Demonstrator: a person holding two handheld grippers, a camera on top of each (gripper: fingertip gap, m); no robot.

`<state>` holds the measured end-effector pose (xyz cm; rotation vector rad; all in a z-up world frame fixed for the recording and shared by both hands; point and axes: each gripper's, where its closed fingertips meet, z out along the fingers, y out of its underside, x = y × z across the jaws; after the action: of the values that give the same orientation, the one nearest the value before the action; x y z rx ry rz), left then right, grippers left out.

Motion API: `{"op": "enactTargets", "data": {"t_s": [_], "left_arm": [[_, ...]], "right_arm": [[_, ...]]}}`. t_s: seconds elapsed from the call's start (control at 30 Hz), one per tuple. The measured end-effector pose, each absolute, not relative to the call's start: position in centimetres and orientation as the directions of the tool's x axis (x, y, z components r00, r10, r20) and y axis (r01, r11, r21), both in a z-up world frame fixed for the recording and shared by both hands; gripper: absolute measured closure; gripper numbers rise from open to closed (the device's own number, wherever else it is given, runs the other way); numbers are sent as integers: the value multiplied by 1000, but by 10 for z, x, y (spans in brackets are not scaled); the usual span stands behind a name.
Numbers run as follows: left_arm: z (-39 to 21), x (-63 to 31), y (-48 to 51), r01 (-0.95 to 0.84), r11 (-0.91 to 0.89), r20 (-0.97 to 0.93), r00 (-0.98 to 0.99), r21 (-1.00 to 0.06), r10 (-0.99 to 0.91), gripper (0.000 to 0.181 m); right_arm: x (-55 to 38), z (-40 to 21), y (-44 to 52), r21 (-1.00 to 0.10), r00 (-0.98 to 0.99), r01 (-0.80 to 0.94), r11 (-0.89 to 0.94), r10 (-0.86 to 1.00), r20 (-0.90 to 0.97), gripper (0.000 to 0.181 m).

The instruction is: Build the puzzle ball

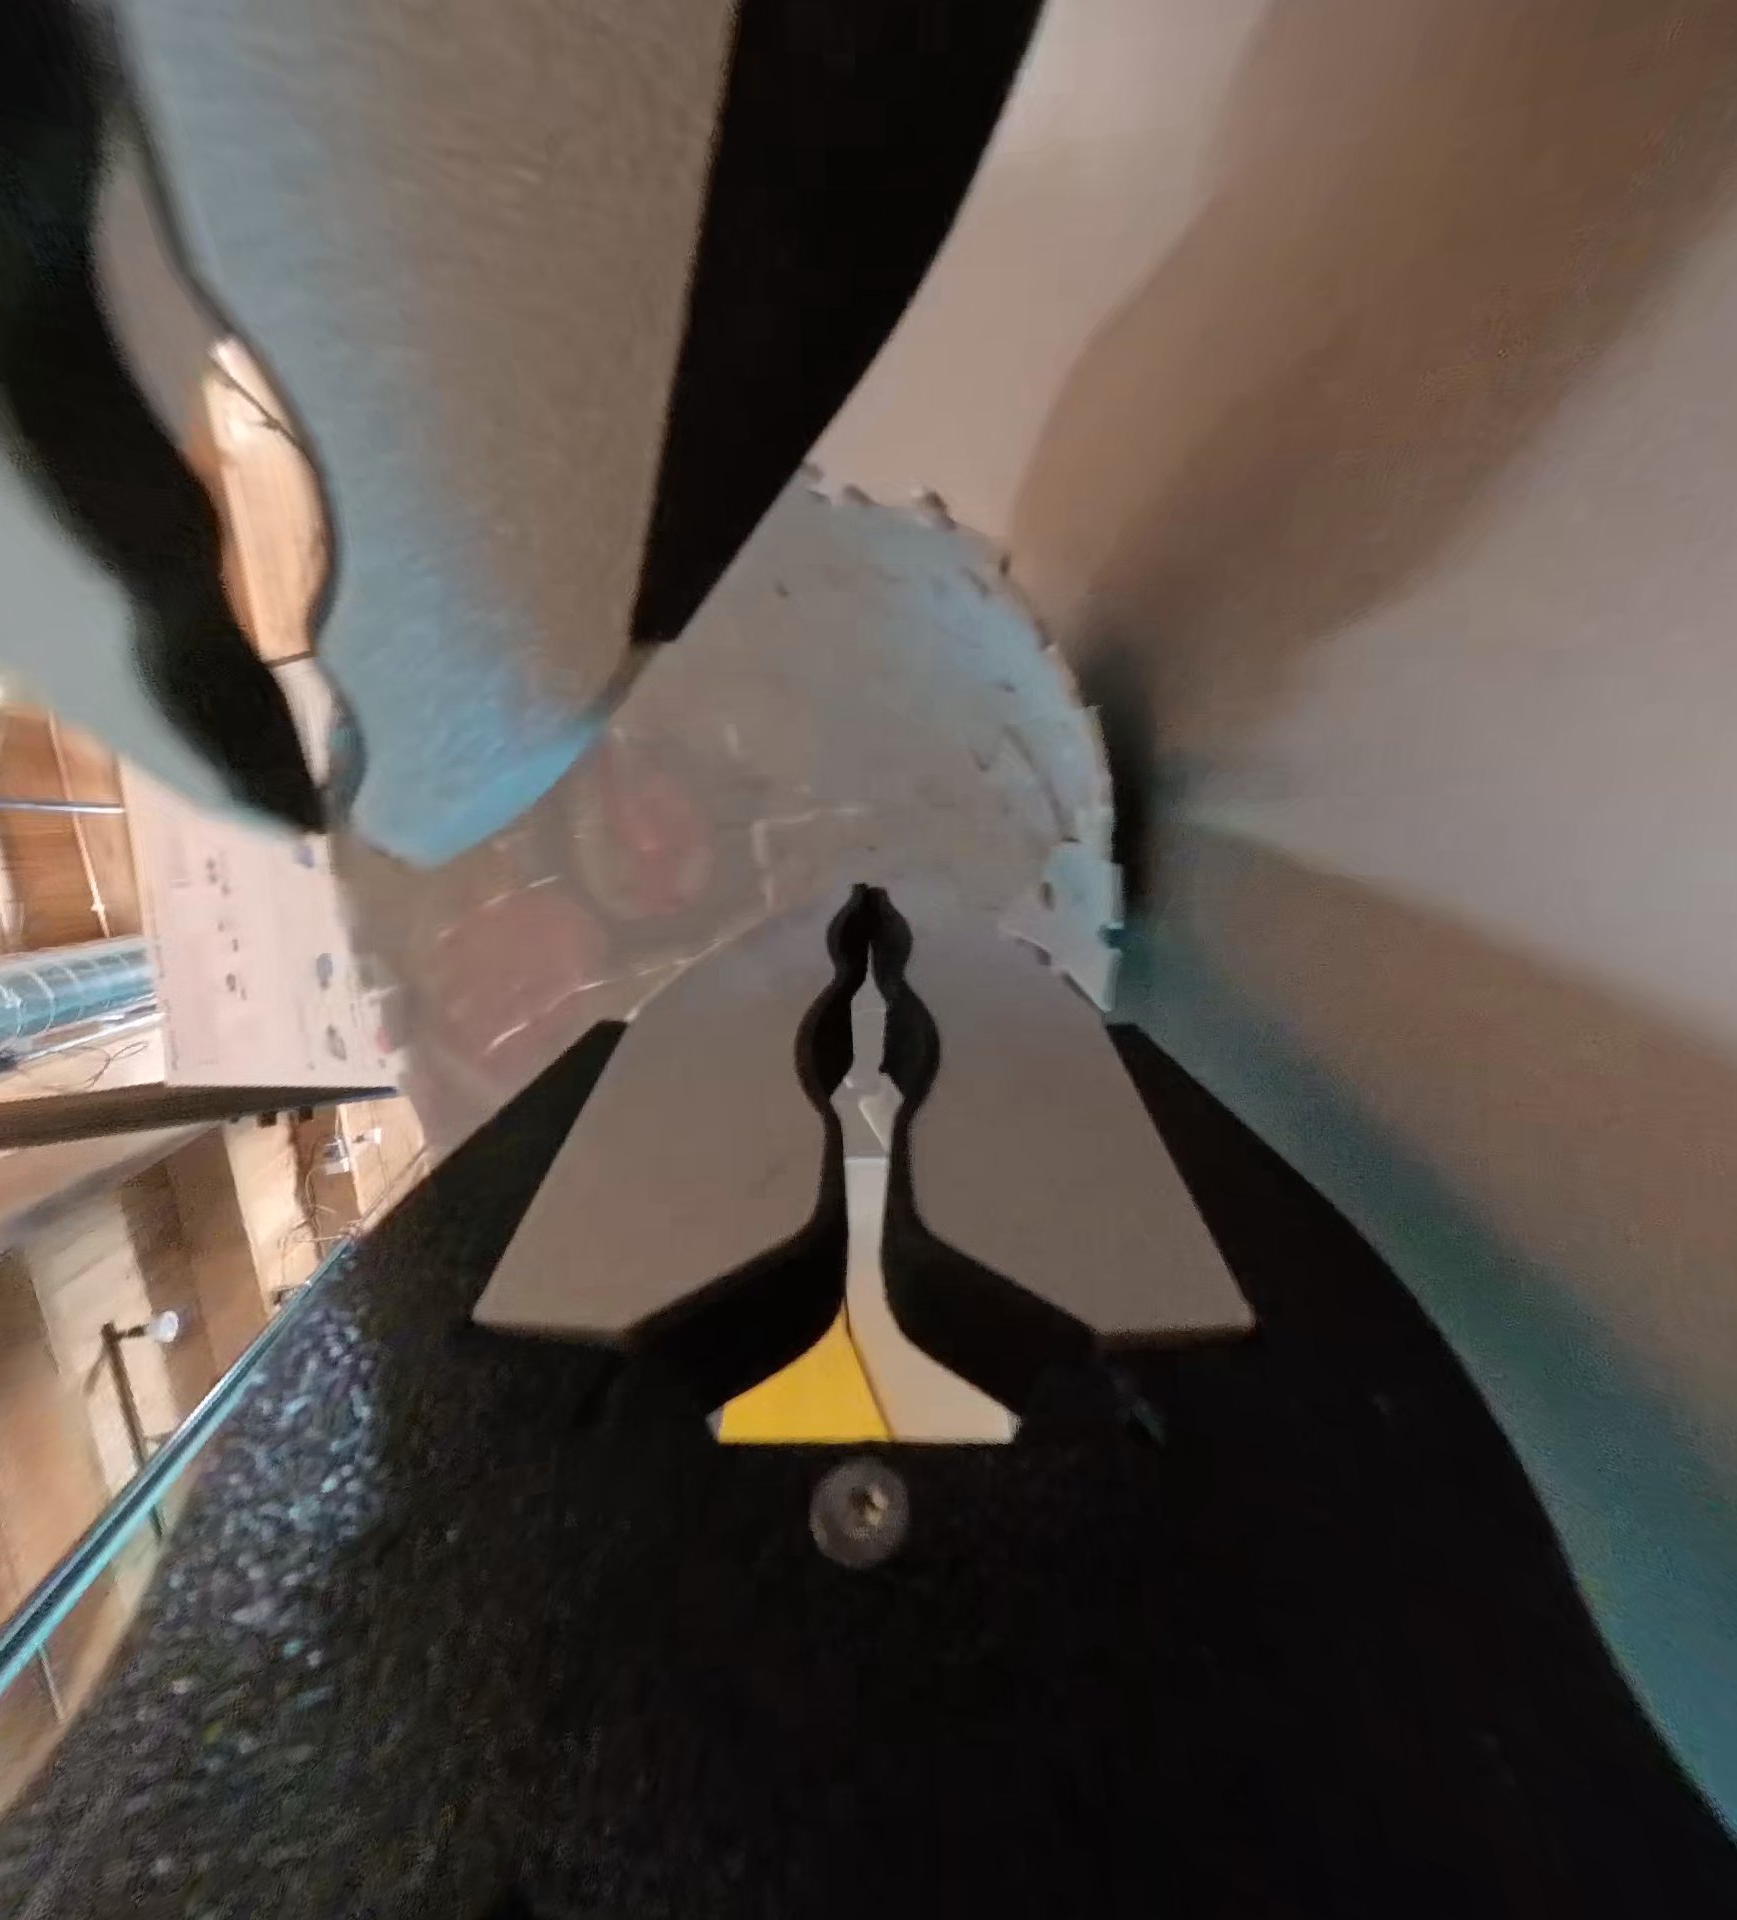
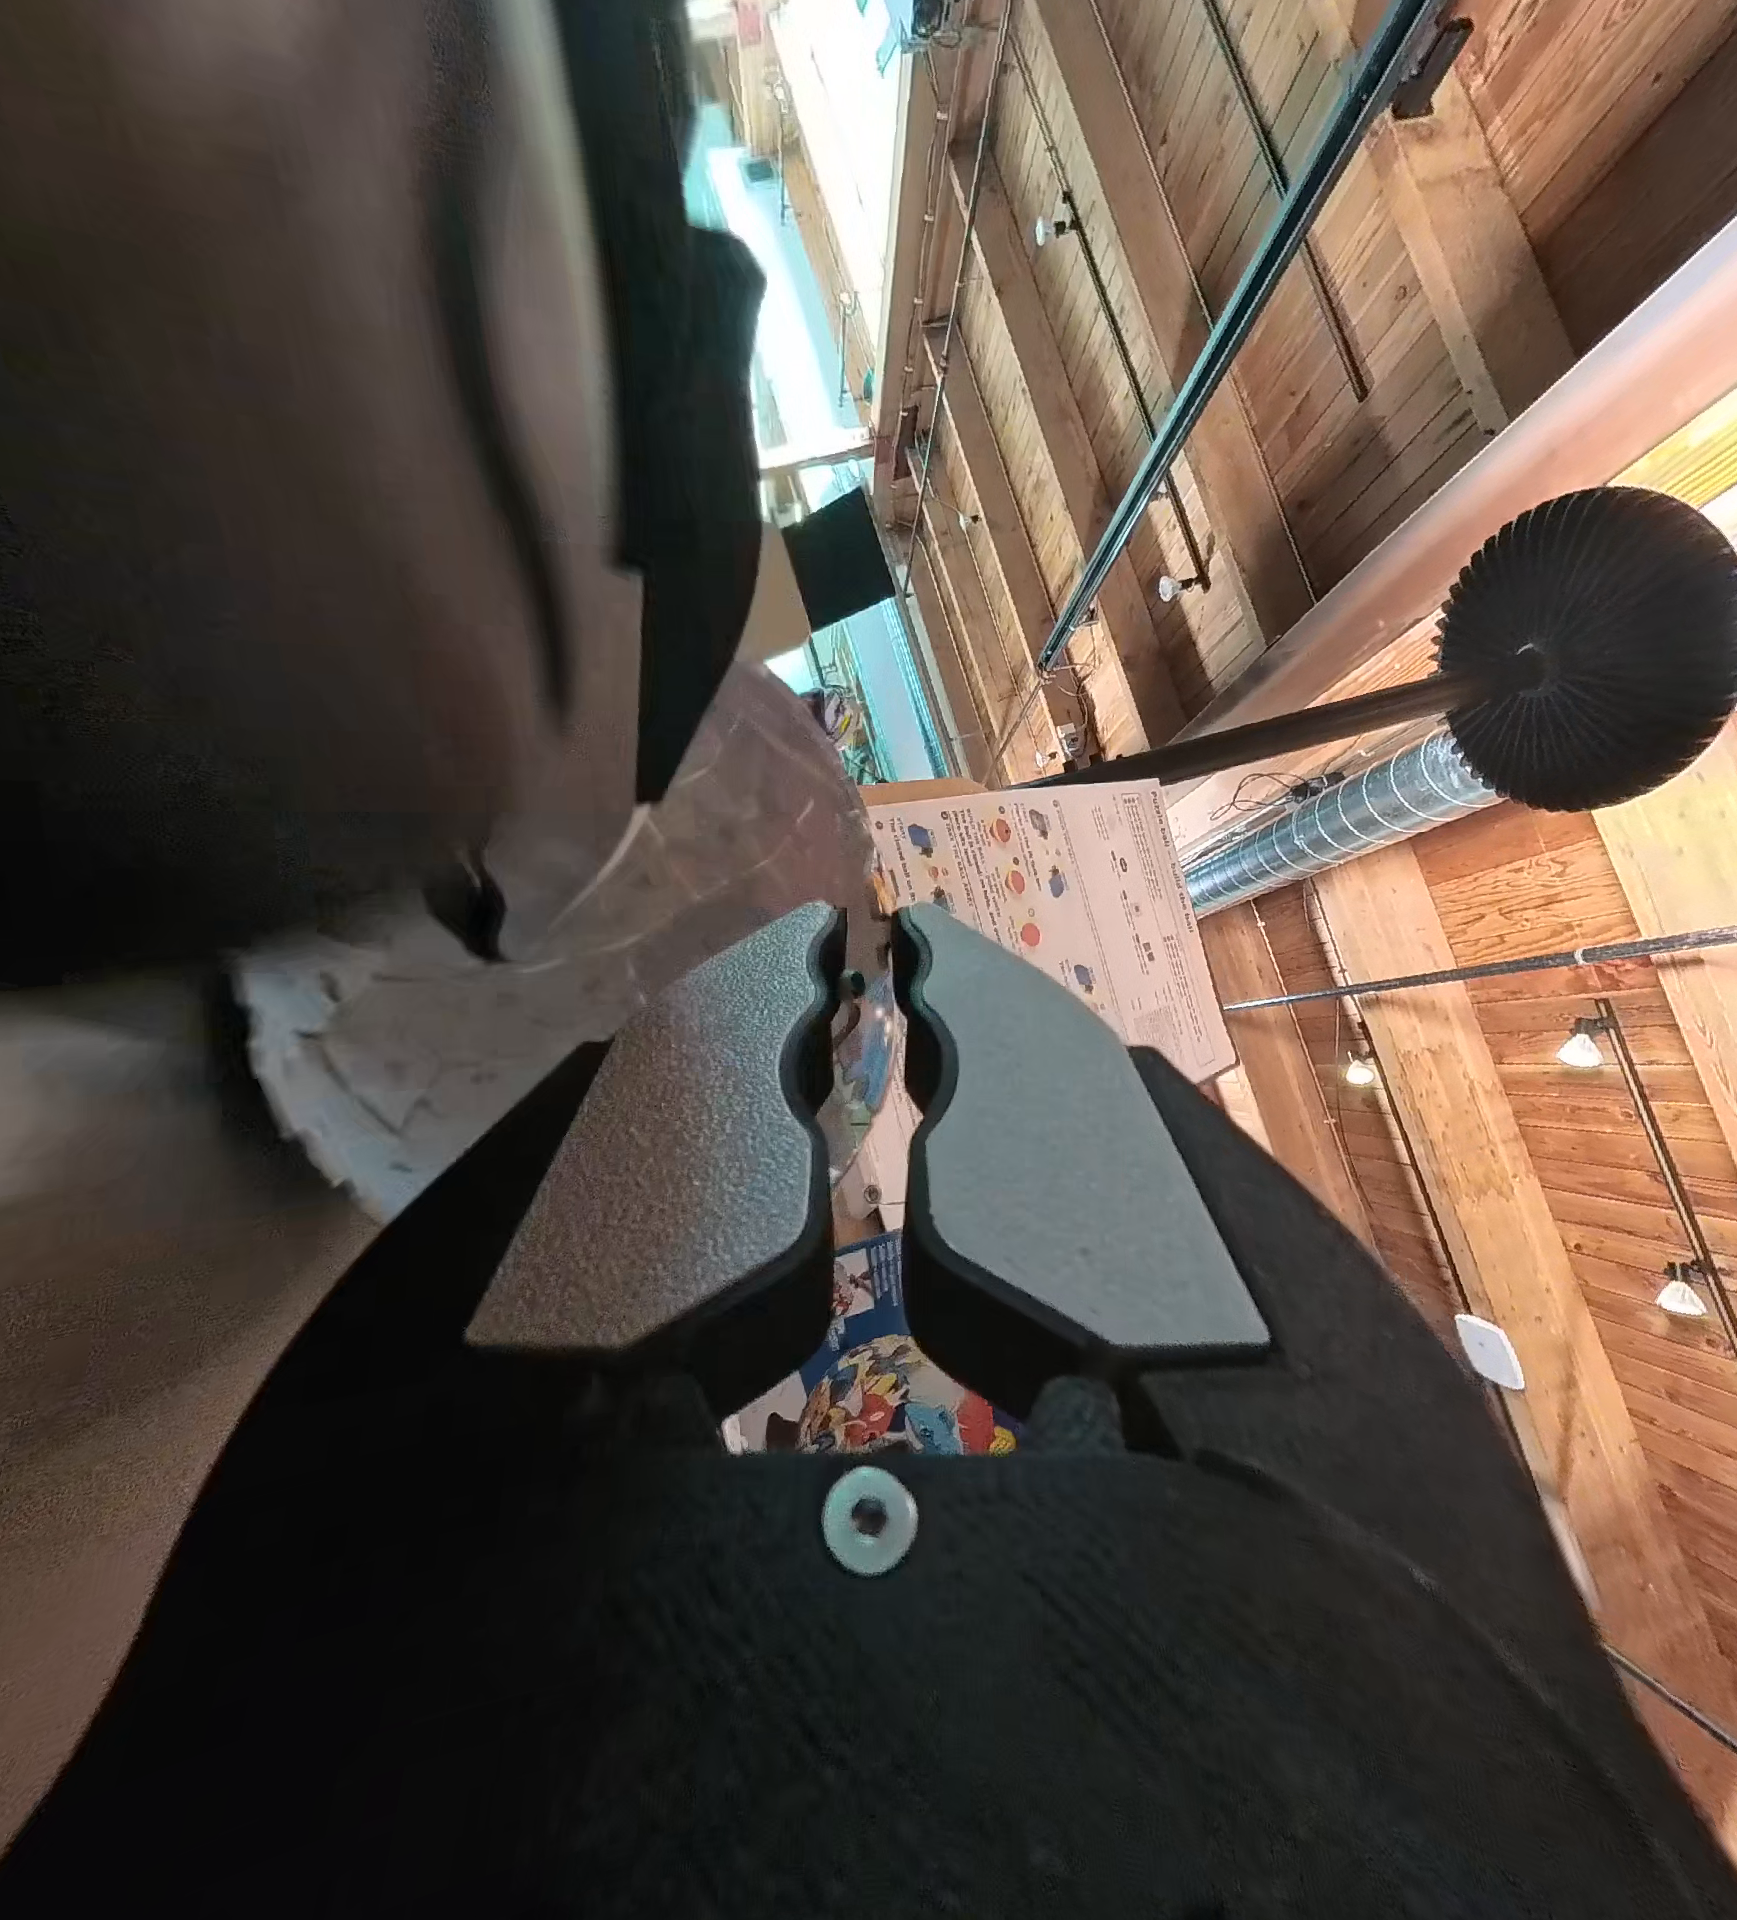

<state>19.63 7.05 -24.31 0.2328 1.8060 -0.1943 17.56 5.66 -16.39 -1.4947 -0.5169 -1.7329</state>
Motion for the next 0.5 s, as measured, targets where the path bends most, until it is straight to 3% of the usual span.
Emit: {"op": "enactTargets", "data": {"t_s": [0.03, 0.27, 0.5], "left_arm": [[-240, 193, 71, 262, 965, -973, -230, -31, 31, 181], [-249, 183, 83, 187, 975, -937, -347, -117, -46, 181], [-258, 191, 76, 195, 976, -918, -396, -101, -16, 181]], "right_arm": [[176, -163, 56, -184, -7, 766, -616, -294, 956, 174], [175, -162, 57, -188, -5, 771, -609, -301, 954, 174], [174, -161, 57, -195, 4, 777, -599, -306, 952, 175]]}}
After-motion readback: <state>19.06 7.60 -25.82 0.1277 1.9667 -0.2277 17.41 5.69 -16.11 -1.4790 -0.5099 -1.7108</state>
